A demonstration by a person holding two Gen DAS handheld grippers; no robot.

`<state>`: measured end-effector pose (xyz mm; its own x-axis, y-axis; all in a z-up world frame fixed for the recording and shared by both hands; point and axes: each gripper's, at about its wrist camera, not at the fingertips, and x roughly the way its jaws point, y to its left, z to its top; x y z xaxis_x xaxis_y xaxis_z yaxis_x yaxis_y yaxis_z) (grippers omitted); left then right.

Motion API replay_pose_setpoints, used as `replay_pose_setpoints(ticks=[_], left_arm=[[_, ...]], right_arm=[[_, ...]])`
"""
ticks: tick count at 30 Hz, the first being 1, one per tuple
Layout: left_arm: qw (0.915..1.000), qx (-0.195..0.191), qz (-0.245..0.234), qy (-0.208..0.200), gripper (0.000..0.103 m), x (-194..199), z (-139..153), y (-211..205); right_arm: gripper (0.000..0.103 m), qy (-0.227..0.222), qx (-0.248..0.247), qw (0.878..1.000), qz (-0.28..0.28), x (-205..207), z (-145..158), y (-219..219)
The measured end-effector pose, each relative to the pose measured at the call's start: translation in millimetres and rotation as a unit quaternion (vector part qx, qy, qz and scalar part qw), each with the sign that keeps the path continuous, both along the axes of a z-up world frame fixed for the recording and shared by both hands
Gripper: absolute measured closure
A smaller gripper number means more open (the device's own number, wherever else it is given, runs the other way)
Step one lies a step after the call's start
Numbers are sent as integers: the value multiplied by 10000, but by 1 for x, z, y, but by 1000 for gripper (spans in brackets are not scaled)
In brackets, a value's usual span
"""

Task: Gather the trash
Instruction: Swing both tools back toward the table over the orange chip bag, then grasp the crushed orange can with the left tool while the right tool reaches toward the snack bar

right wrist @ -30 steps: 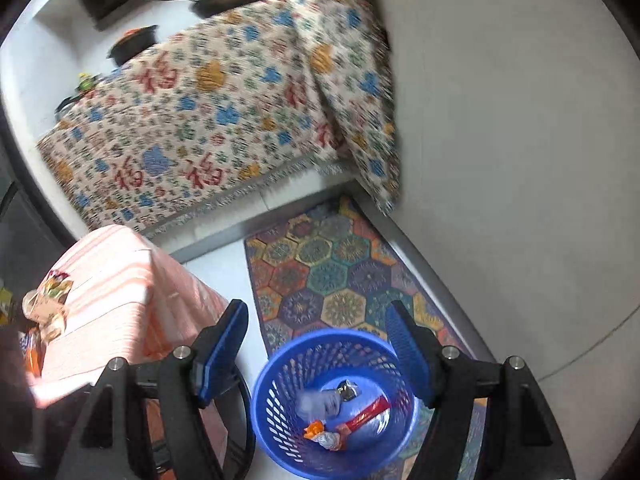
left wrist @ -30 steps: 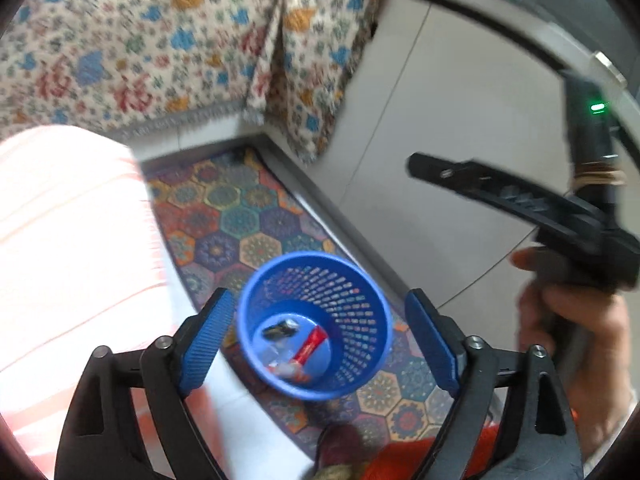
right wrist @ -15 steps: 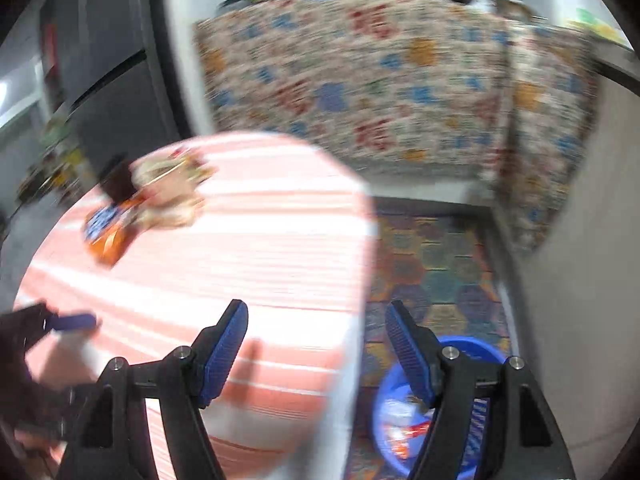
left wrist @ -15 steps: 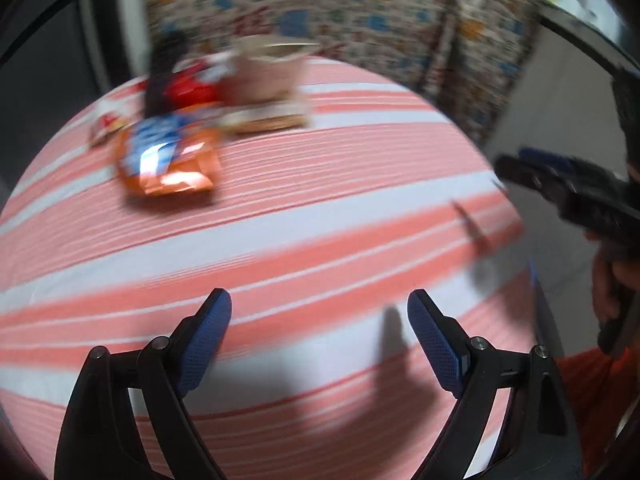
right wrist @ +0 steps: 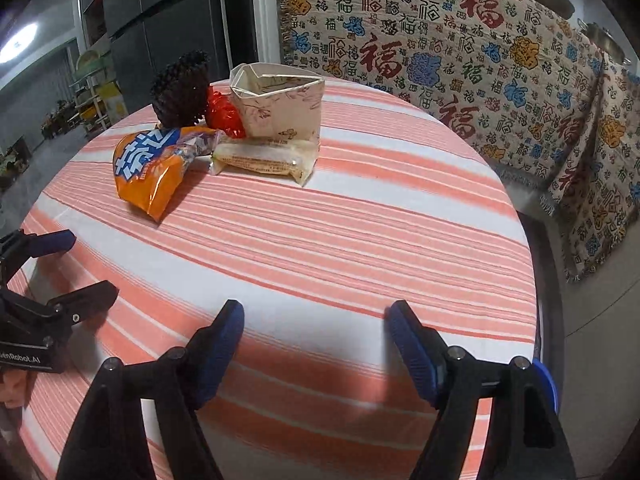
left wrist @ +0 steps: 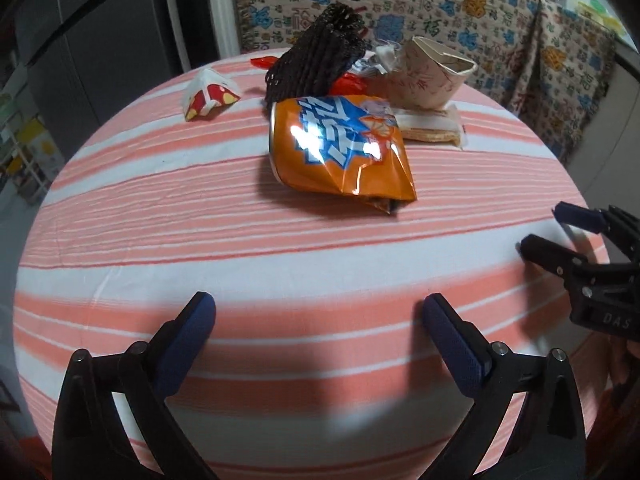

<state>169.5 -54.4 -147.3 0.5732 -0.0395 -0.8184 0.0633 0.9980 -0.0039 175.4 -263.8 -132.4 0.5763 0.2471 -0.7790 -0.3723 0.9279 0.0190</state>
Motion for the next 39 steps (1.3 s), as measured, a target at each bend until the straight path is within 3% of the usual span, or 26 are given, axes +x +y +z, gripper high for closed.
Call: replay_pose_setpoints(ticks=[4, 7, 9, 13, 17, 21, 24, 26, 28, 31, 33, 35, 39], left_arm=[[9995, -289, 72, -87, 1, 21, 10, -5], [9988, -200, 312, -328, 1, 40, 18, -12], [9980, -222, 523, -283, 1, 55, 16, -8], [9957, -322, 861, -124, 1, 58, 8, 30], [9933, 30, 1155, -18, 1, 40, 3, 88], [9905, -63, 1374, 6, 1, 25, -2, 133], [9931, -417, 1090, -79, 1, 21, 0, 134], [9937, -872, 690, -141, 1, 19, 6, 125], [9932, -1094, 321, -236, 1, 26, 17, 106], [9948, -931, 200, -350, 1, 45, 29, 70], [9970, -628, 288, -359, 1, 64, 31, 50], [9986, -204, 450, -202, 1, 82, 24, 35], [9983, 275, 516, -49, 0, 95, 8, 27]], right_arm=[[21, -19, 15, 10000, -10, 0, 0, 1], [20, -12, 17, 10000, -9, 4, 0, 0], [20, -11, 14, 10000, -4, 5, 0, 0], [20, -9, 13, 10000, -6, 4, -1, -1], [20, 14, 6, 10000, 12, 10, 0, -2], [19, 42, 3, 10000, 12, 14, 0, -1], [18, 59, 7, 10000, -8, 19, 0, -1], [17, 51, 15, 10000, -42, 21, 0, -1], [16, 32, 24, 10000, -82, 22, -2, -2], [16, 11, 14, 9999, -140, 24, -3, -1], [16, 5, 19, 9999, -150, 25, -3, -1], [16, 4, 19, 9999, -146, 25, -3, -1], [16, 7, 24, 9999, -138, 24, -3, -1]])
